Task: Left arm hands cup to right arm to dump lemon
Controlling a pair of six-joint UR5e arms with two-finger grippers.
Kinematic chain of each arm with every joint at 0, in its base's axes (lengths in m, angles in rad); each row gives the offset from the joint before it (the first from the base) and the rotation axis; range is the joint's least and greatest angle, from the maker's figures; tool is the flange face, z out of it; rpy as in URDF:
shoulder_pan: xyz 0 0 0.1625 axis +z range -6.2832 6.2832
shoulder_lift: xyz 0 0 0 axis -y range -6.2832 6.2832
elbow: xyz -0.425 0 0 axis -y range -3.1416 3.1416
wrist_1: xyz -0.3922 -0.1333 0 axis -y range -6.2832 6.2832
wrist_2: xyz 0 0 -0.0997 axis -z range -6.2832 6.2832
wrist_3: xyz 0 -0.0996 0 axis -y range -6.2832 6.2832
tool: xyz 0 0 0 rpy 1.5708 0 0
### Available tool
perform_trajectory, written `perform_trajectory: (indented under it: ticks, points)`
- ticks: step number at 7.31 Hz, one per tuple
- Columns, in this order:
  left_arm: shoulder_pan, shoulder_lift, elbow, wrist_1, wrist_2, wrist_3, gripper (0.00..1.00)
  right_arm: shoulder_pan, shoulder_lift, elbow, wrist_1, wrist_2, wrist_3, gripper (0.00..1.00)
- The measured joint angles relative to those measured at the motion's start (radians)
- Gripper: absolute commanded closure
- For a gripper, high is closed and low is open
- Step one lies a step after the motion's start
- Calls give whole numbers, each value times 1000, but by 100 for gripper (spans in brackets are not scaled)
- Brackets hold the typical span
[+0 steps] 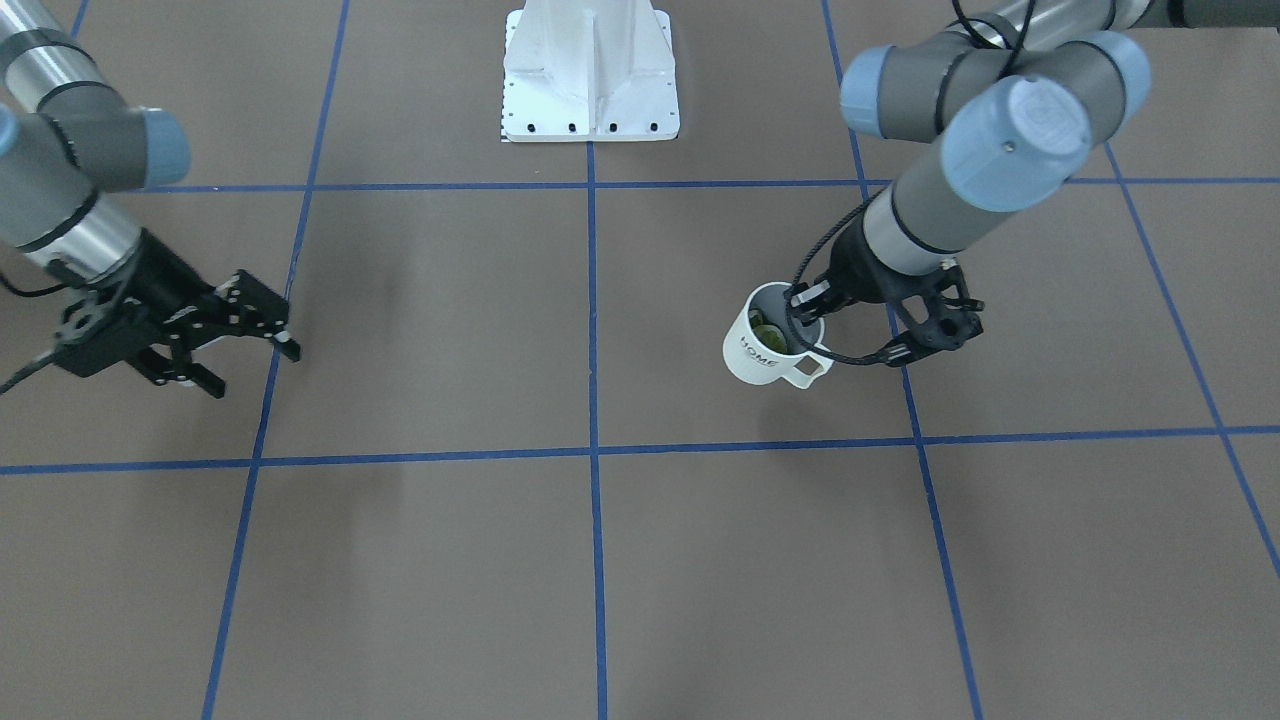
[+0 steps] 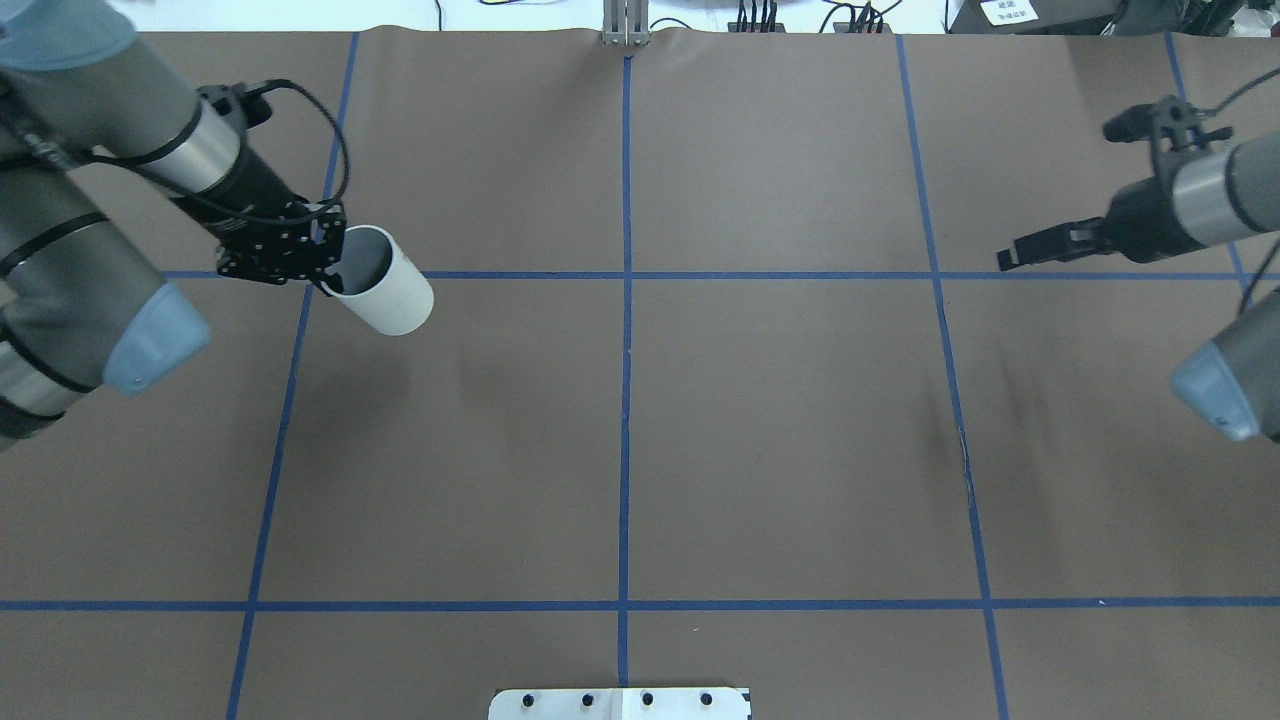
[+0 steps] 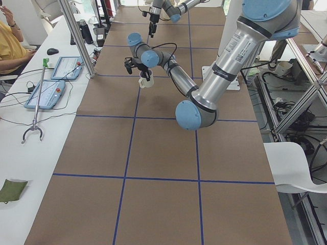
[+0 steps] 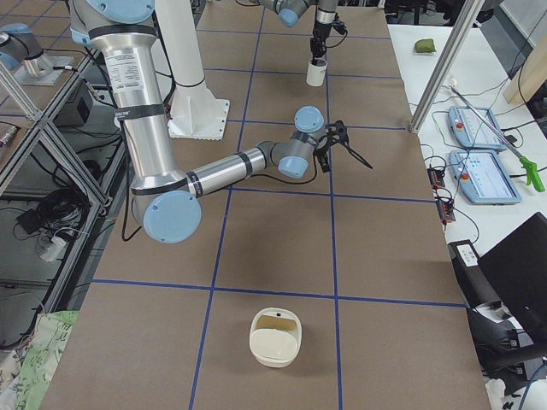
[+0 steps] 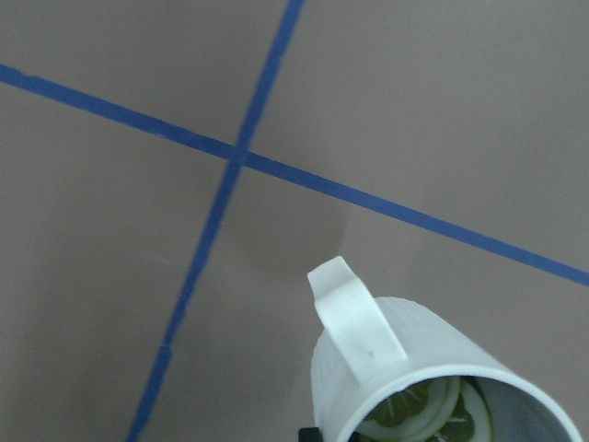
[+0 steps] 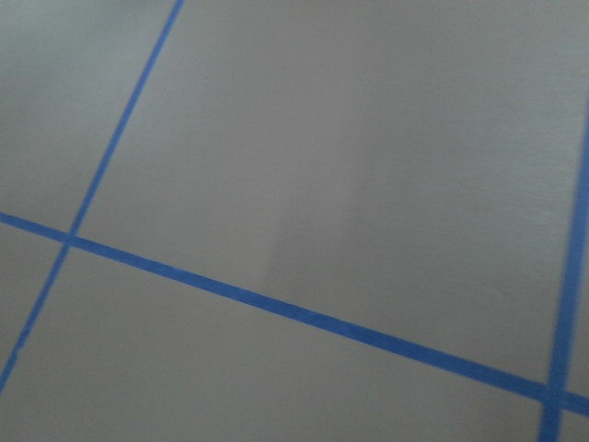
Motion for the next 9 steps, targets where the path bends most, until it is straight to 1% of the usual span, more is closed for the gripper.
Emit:
perform_trajectory:
  ticks: [1,2,3,4,6,7,9]
  points:
    - [12,-84,58,48,8,-14,100,-137,29,38,1,-228,29,1]
    - [23,-153,126,68,11,-24,100,-318,79,50,-2,-544,41,1]
    - [28,-207,188,75,12,-29,100,-473,144,37,-7,-818,43,1]
    - [30,-241,233,77,12,-30,100,-558,190,16,-9,-964,42,1]
    - [39,-295,295,93,11,-38,100,-618,231,-7,-11,-1112,16,1]
    - [51,-319,310,106,9,-51,100,-627,248,-19,-10,-1164,-11,1]
    - [73,-349,312,115,2,-66,100,-631,264,-41,-7,-1221,-30,1]
